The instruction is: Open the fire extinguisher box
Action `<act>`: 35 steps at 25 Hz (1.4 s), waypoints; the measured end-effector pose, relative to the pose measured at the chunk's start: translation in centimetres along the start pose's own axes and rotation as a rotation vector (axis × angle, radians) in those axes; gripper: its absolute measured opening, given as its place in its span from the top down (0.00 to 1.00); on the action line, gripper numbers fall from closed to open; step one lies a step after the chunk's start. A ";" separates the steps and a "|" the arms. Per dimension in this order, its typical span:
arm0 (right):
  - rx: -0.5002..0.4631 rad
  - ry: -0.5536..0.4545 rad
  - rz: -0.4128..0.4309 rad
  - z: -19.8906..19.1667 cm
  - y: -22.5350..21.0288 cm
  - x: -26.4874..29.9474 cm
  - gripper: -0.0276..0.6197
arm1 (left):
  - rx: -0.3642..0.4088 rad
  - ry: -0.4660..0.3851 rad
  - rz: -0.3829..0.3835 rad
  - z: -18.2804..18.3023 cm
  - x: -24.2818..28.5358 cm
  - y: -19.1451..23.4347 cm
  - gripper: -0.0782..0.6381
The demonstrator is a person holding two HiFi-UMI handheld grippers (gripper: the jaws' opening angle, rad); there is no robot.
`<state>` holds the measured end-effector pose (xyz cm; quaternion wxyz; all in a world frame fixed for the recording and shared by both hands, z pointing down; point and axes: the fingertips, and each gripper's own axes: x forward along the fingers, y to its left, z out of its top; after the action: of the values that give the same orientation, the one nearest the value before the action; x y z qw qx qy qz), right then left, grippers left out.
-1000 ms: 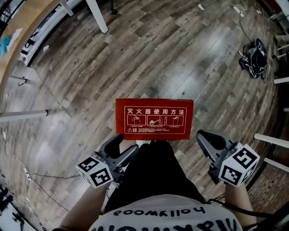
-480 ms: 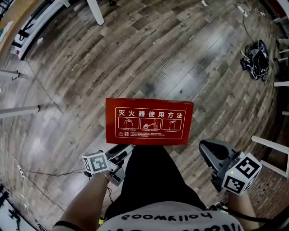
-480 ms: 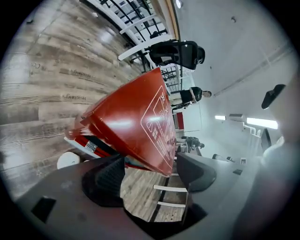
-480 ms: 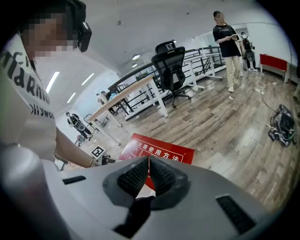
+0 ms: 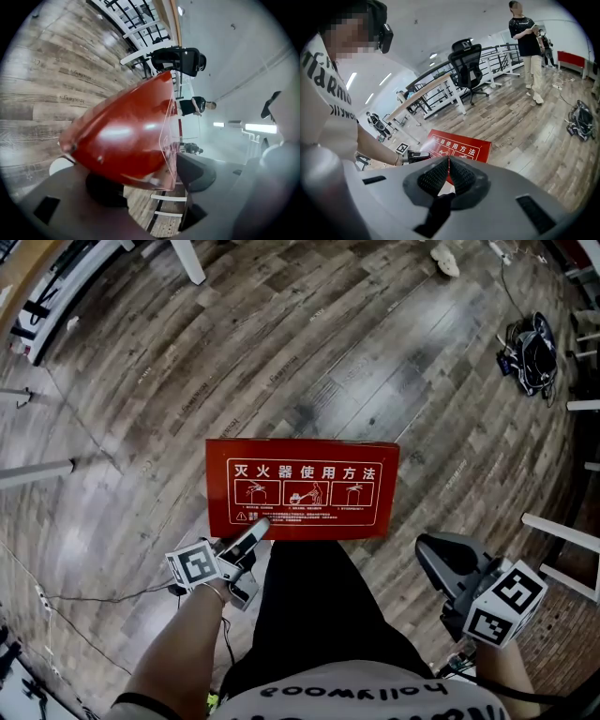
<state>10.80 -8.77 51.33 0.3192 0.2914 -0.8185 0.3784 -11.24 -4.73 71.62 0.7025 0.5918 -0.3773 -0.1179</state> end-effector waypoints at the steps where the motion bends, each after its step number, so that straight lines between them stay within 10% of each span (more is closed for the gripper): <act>1: 0.004 -0.001 0.003 -0.1 0.1 0.0 0.94 | -0.043 -0.029 -0.051 0.0 0.0 -0.8 0.44; 15: -0.025 -0.121 0.048 2.7 2.5 -1.5 0.94 | 0.003 -0.076 -0.399 0.6 -4.1 -11.0 0.53; 23: -0.052 -0.193 0.045 6.1 4.1 -4.0 0.94 | 0.178 -0.031 -0.423 2.9 -4.3 -15.7 0.60; 35: -0.096 -0.247 -0.018 10.2 5.2 -6.7 0.94 | 0.096 -0.109 -0.437 8.0 -2.1 -20.6 0.71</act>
<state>8.13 -12.58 38.92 0.2328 0.3274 -0.8662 0.2972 -12.29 -14.96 51.95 0.6101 0.6848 -0.2826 -0.2810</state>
